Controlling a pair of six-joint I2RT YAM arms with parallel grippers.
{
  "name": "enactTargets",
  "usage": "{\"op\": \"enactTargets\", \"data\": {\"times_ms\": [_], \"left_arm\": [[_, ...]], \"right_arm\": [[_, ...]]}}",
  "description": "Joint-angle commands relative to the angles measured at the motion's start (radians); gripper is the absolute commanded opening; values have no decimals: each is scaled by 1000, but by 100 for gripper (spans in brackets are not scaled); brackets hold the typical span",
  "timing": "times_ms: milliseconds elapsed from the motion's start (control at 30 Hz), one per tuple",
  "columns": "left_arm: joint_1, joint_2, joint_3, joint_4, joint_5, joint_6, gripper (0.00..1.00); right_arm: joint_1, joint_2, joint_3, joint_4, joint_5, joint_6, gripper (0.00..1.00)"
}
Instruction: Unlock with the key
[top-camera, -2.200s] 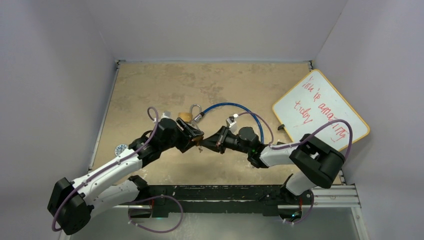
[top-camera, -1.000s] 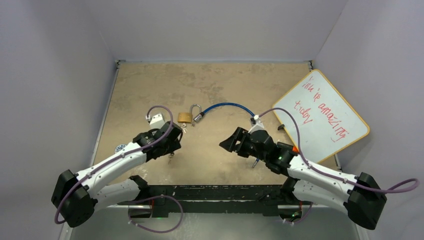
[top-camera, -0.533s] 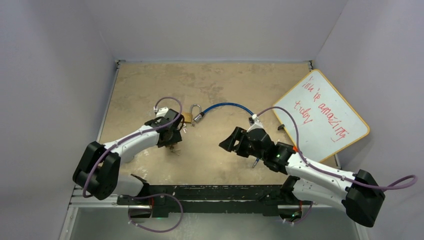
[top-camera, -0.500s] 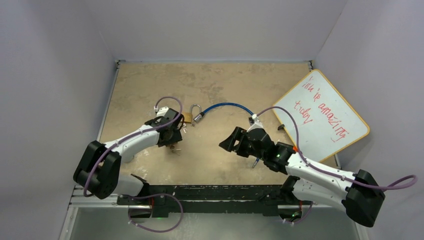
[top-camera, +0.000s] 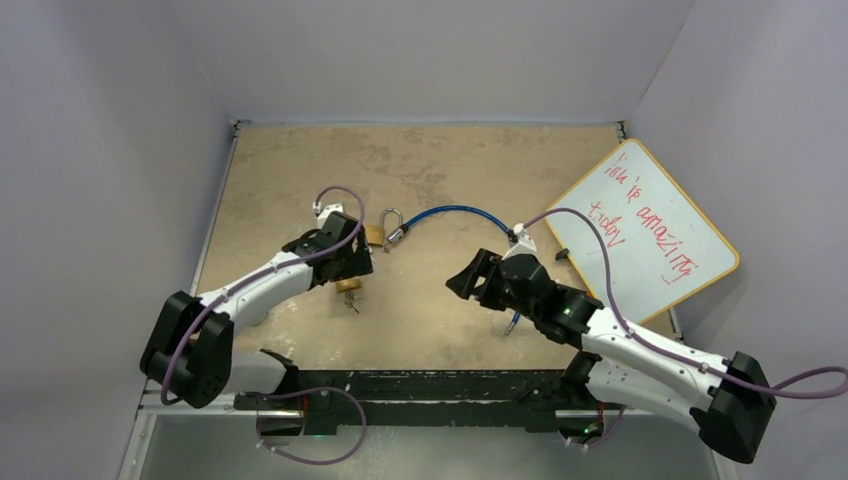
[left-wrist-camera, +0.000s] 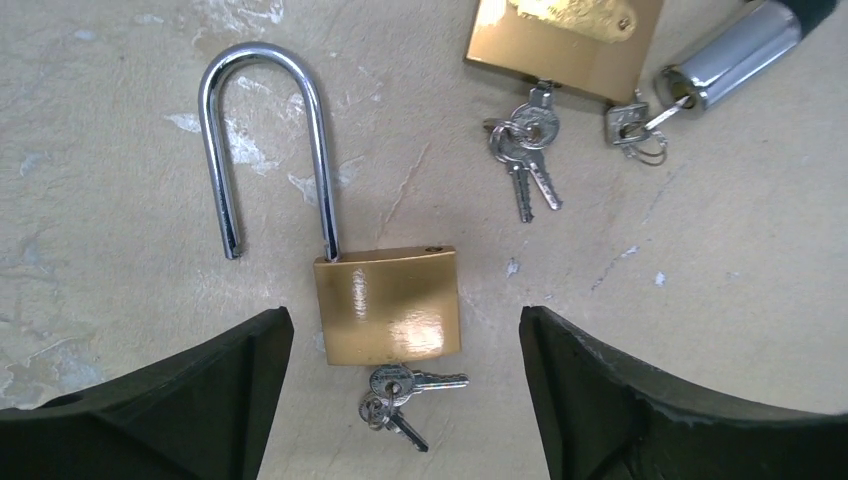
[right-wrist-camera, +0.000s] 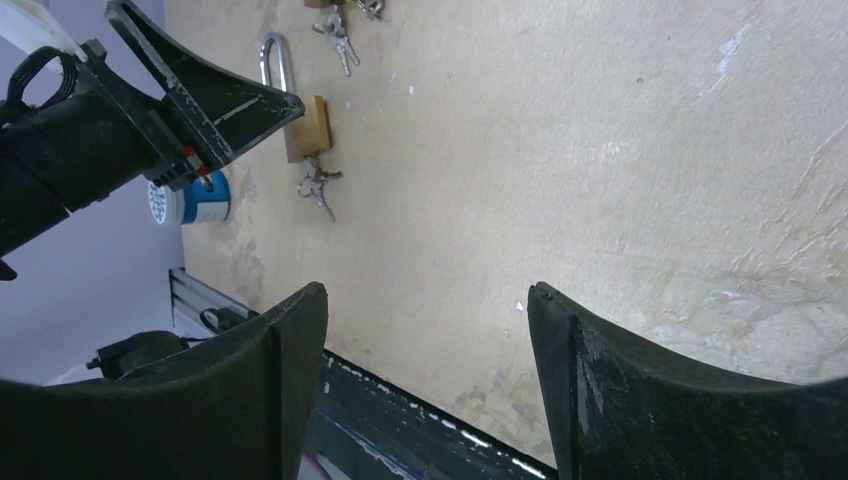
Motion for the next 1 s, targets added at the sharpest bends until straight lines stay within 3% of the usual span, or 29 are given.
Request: {"op": "enactTargets", "data": {"times_ms": [0, 233, 333, 400, 533, 700, 967], "left_arm": [[8, -81, 27, 31, 13, 41, 86], [8, -299, 156, -86, 65, 109, 86], [8, -464, 236, -165, 54, 168, 86], [8, -558, 291, -210, 45, 226, 86], [8, -697, 428, -334, -28, 298, 91], [8, -766, 636, -544, -141, 324, 92], [8, -801, 850, -741, -204, 340, 94]], "right_arm": [[1, -64, 52, -70, 72, -27, 75], [1, -160, 183, -293, 219, -119, 77], [1, -196, 296, -434, 336, -192, 83], [1, -219, 371, -523, 424, -234, 97], [2, -249, 523, -678, 606, -283, 99], [2, -268, 716, -851, 797, -314, 99], [2, -331, 832, -864, 901, -415, 99]]}}
